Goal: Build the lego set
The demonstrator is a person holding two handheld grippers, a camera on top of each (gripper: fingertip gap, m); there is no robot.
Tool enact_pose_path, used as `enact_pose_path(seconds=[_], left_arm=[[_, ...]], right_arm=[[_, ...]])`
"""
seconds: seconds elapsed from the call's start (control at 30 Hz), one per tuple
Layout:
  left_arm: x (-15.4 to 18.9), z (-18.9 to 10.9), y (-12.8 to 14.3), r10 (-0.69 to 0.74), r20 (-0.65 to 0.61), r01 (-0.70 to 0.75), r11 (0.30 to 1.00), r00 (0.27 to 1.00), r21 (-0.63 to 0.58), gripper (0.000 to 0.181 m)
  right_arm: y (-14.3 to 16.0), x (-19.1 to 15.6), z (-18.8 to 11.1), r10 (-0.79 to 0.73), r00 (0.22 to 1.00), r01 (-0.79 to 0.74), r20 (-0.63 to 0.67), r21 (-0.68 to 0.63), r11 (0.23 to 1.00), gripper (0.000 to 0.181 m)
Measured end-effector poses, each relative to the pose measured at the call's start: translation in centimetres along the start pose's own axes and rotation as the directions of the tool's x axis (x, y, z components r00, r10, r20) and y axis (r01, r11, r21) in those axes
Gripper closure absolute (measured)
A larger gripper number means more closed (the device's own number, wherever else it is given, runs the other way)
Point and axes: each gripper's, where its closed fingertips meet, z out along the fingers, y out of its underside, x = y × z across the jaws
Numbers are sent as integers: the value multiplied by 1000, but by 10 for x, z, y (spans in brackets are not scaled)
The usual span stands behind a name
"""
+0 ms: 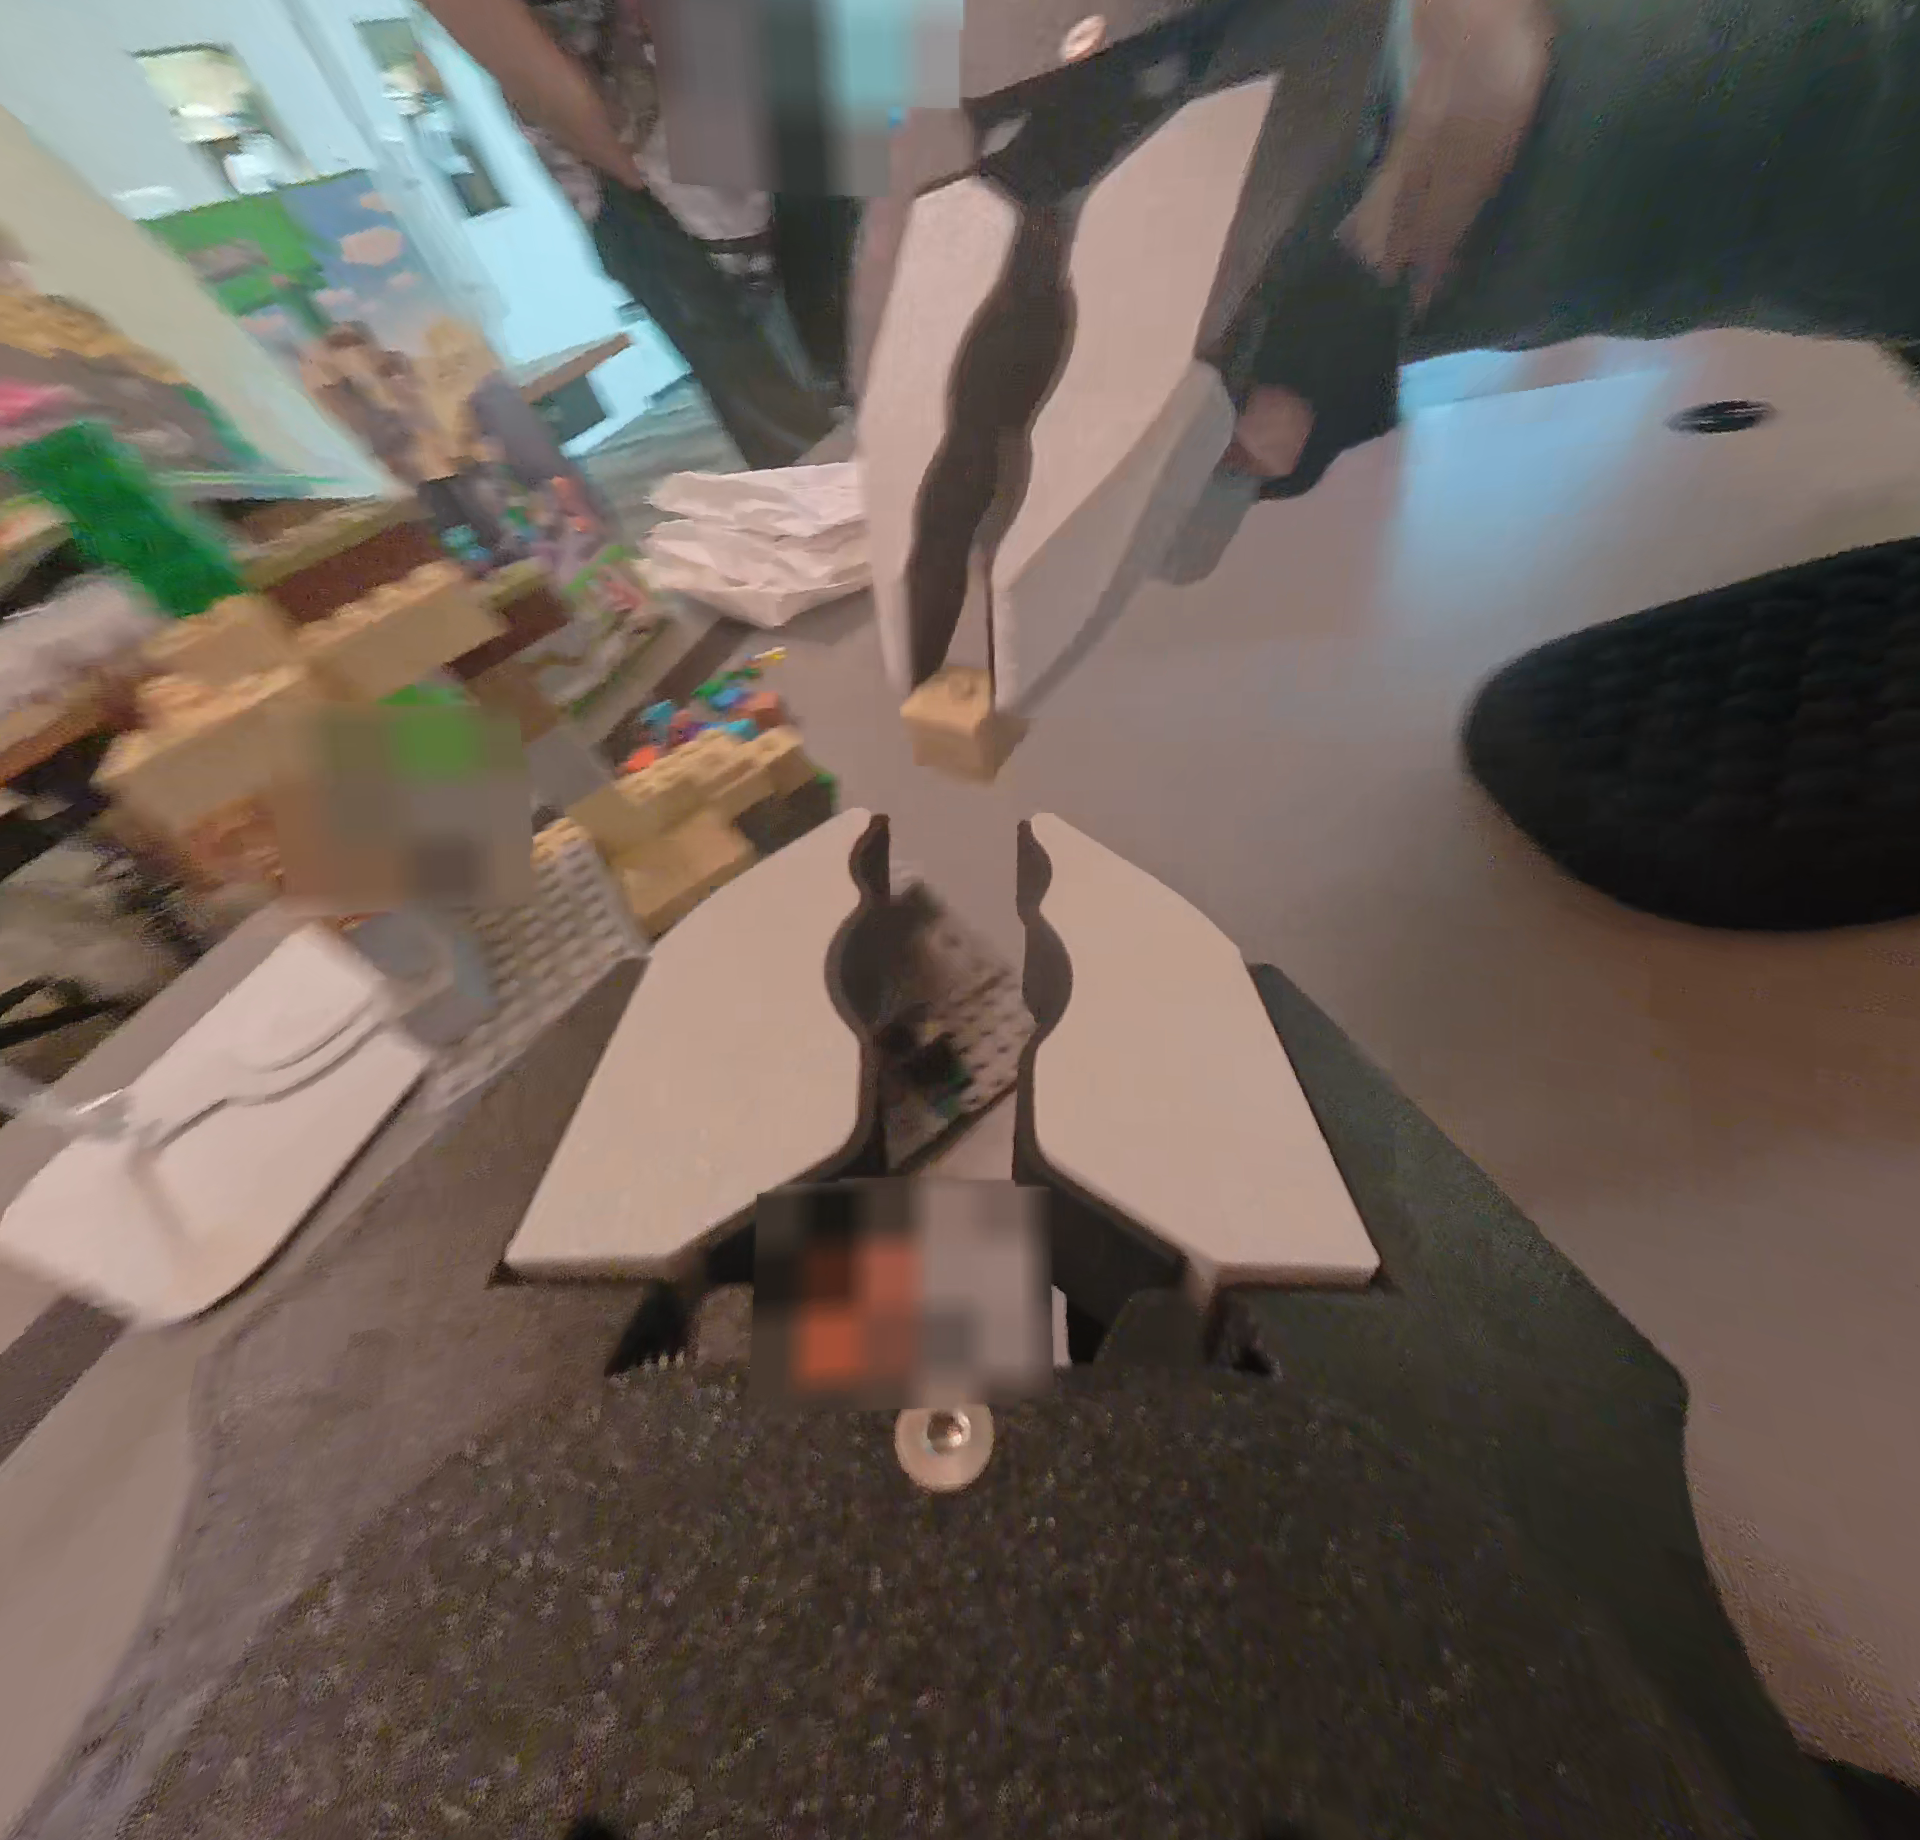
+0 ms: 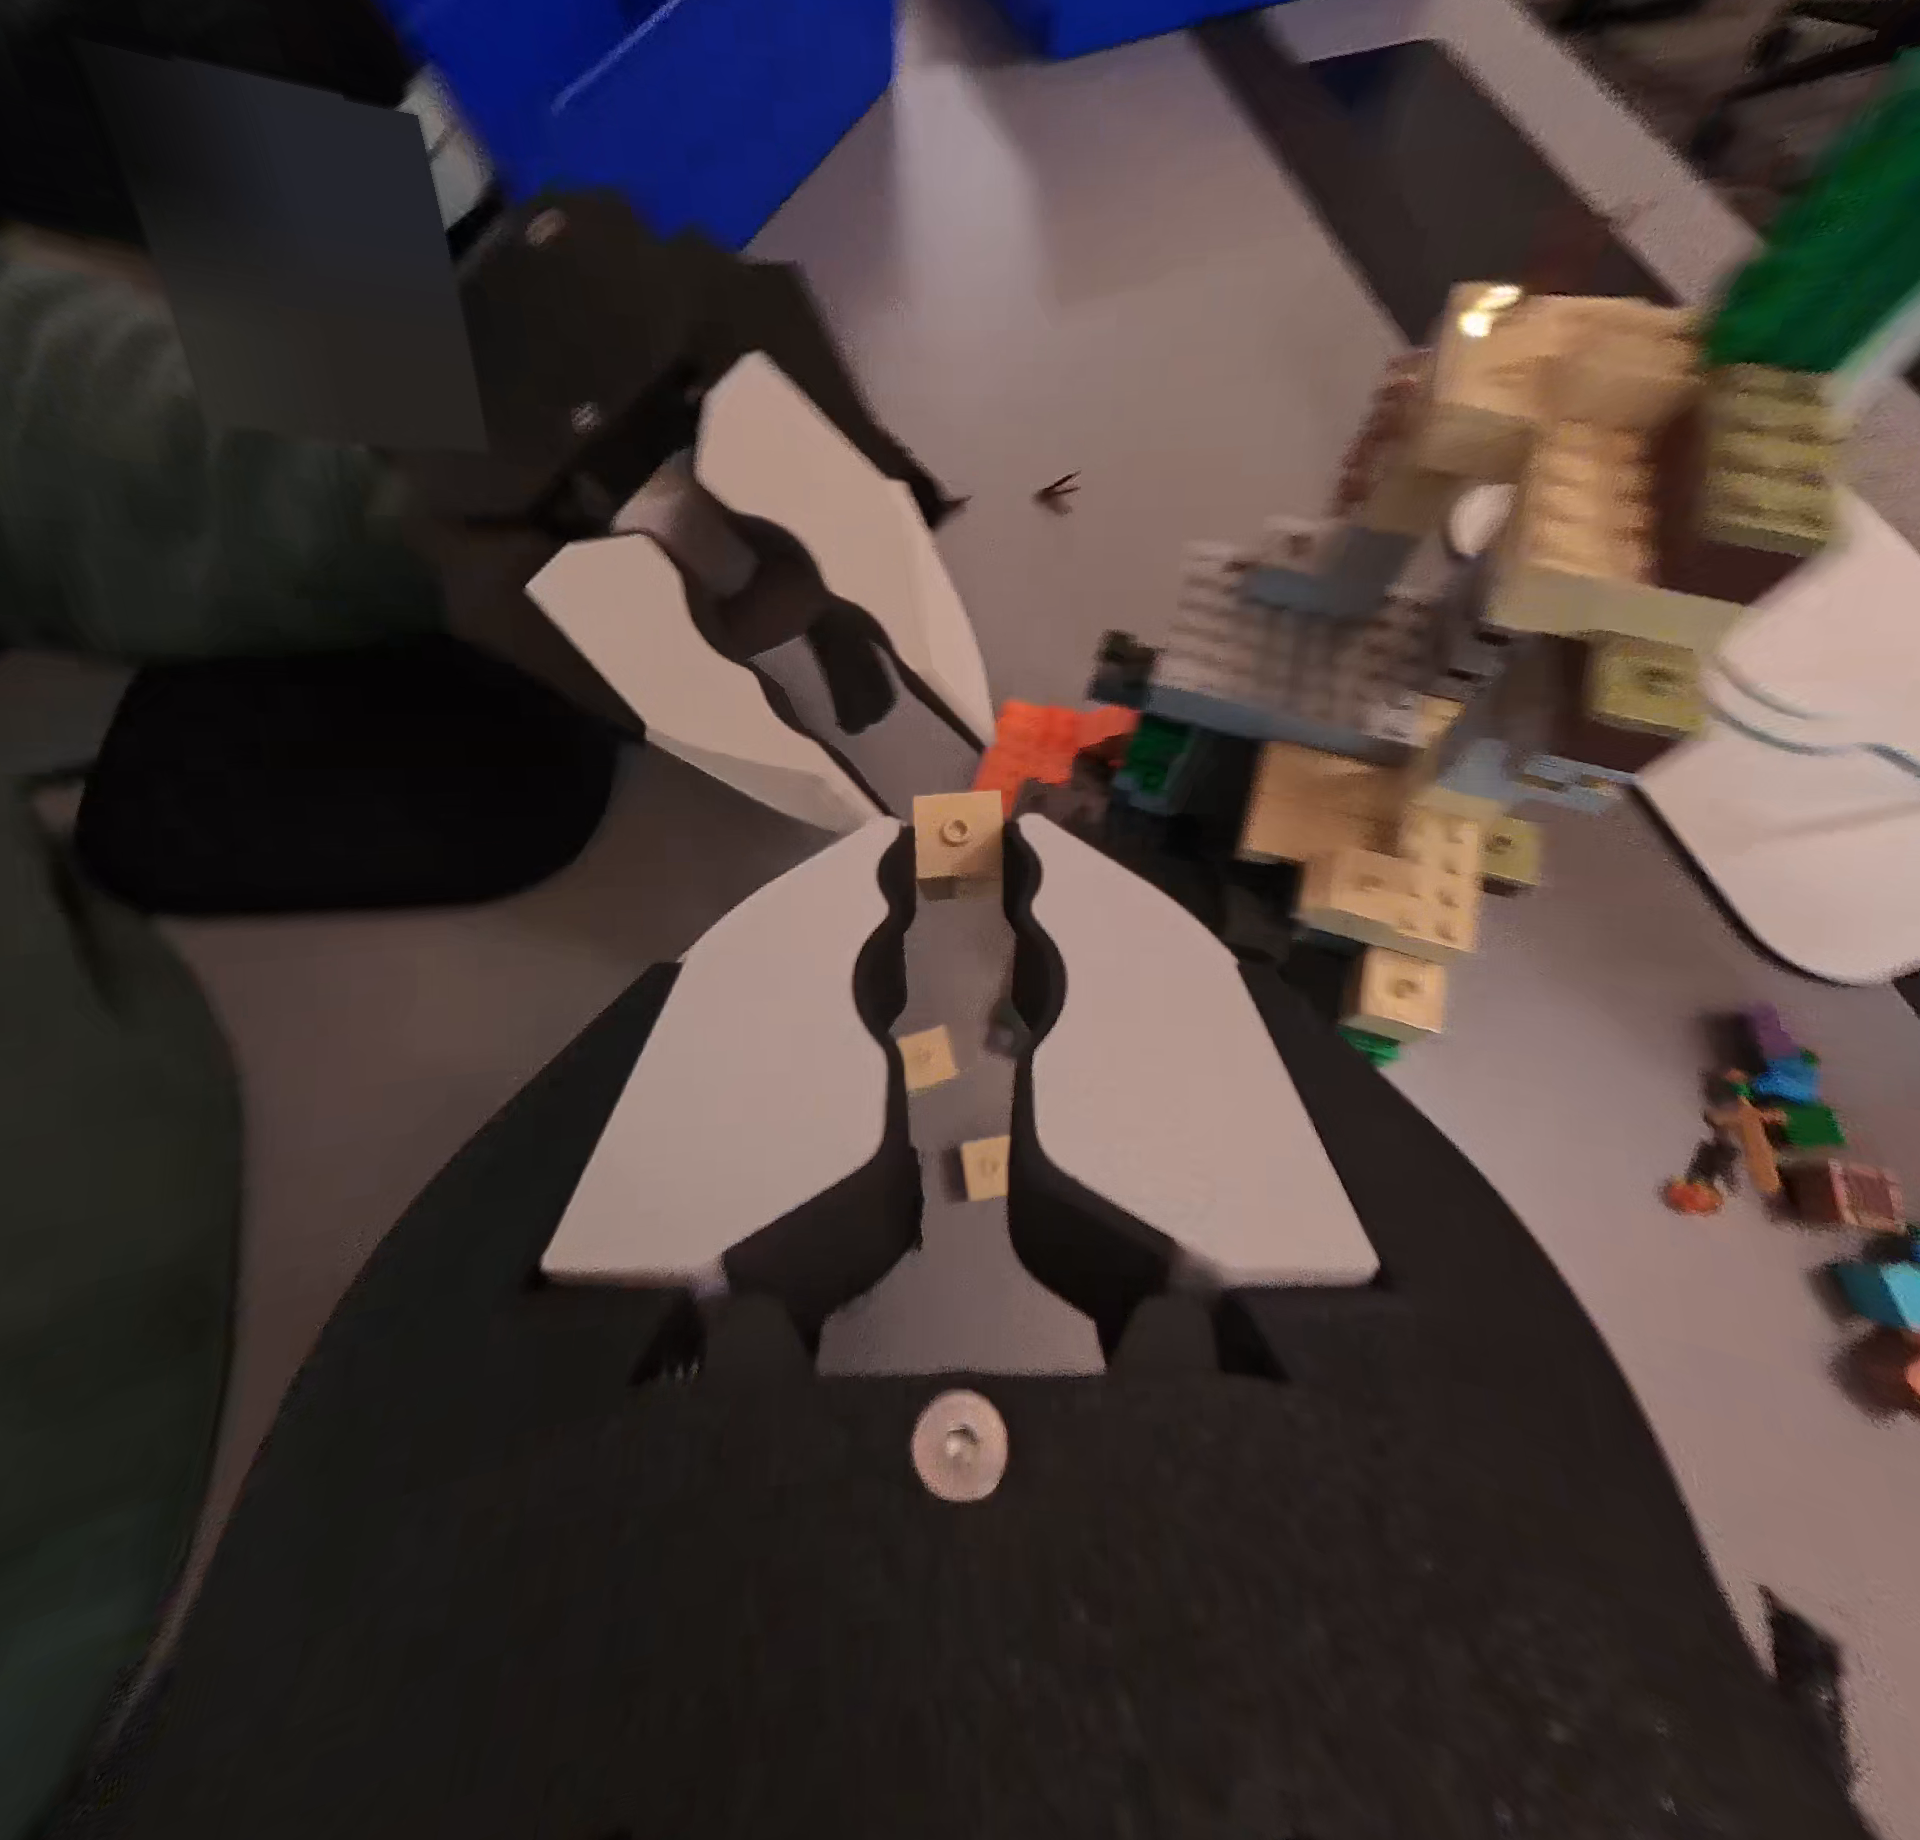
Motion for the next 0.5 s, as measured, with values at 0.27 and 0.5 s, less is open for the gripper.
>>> enact_pose_path(seconds=[0.27, 0.5], left_arm=[[-90, -25, 49, -140, 416, 191, 978, 899, -84, 147], [-87, -22, 55, -126, 412, 183, 978, 902, -101, 148]], right_arm=[[-5, 73, 19, 123, 964, -129, -237, -11, 992, 166], [9, 90, 37, 109, 947, -152, -301, -123, 981, 165]])
